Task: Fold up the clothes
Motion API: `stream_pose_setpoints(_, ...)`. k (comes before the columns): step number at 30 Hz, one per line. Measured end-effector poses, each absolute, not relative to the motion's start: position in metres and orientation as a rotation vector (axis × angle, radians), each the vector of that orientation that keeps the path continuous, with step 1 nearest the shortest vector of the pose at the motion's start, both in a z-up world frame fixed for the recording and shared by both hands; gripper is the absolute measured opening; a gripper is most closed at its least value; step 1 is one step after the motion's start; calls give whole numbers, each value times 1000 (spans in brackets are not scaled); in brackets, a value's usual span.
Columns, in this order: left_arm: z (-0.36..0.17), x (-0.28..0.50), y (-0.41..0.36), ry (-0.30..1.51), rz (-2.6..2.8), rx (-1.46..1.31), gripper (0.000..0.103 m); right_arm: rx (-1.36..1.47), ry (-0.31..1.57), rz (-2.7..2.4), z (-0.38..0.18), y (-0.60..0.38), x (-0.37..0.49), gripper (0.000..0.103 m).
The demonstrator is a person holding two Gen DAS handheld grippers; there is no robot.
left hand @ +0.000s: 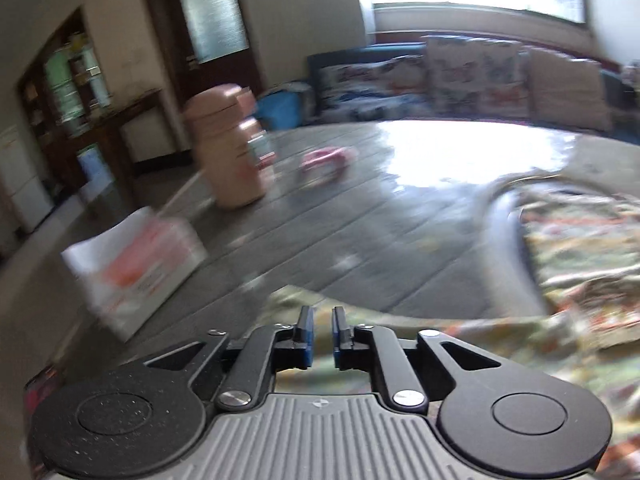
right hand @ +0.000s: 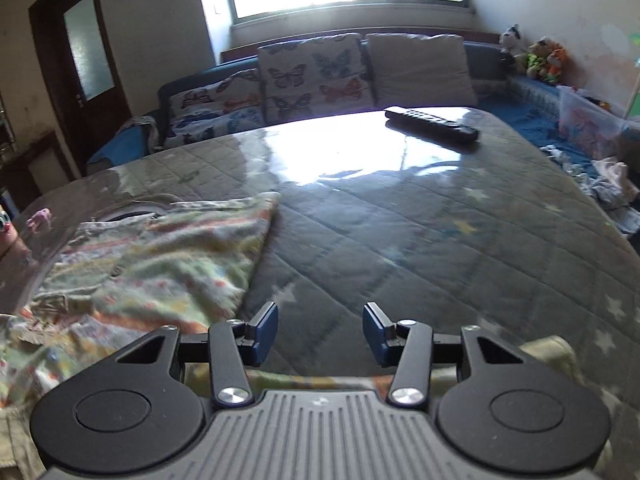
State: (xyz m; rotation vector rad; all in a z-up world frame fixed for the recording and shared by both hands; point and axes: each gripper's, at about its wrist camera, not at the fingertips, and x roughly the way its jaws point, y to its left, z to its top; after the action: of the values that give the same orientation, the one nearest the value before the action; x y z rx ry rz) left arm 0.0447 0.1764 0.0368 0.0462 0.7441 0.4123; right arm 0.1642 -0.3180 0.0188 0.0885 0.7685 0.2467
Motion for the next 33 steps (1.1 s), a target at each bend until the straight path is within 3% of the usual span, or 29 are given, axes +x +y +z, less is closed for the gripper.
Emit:
stream_pose_setpoints(8, 33, 116, 118, 763, 180, 112, 17, 56, 787, 344, 22, -280, 216, 41)
stream_pose_setpoints(11, 24, 149, 101, 789, 146, 124, 30, 35, 794, 359, 21, -268, 234, 41)
stream_pose_setpoints(18, 9, 212, 81, 794, 90, 162, 39, 13, 829, 365, 10, -257, 264, 41)
stream_pose_setpoints(22, 1, 234, 78, 798, 76, 176, 48, 2, 838, 378, 6, -252, 272, 31)
stream_pose_setpoints(24, -2, 242, 77, 803, 69, 181, 48, 3, 841, 382, 6, -250, 275, 26)
stream_pose_setpoints(27, -6, 246, 79, 798, 49, 172, 47, 1, 843, 387, 4, -249, 279, 19)
stream_pose_setpoints(29, -7, 247, 81, 796, 32, 150, 34, -5, 842, 388, 4, -247, 281, 16)
stream_pose_setpoints(30, -7, 247, 83, 791, 29, 147, 18, -8, 840, 387, 4, -247, 281, 11)
stream_pose_setpoints(31, -7, 246, 83, 785, 28, 147, 16, -11, 834, 389, 5, -246, 281, 5)
stream_pose_setpoints(33, -7, 242, 87, 762, 17, 136, 7, -16, 821, 392, 8, -244, 281, 4)
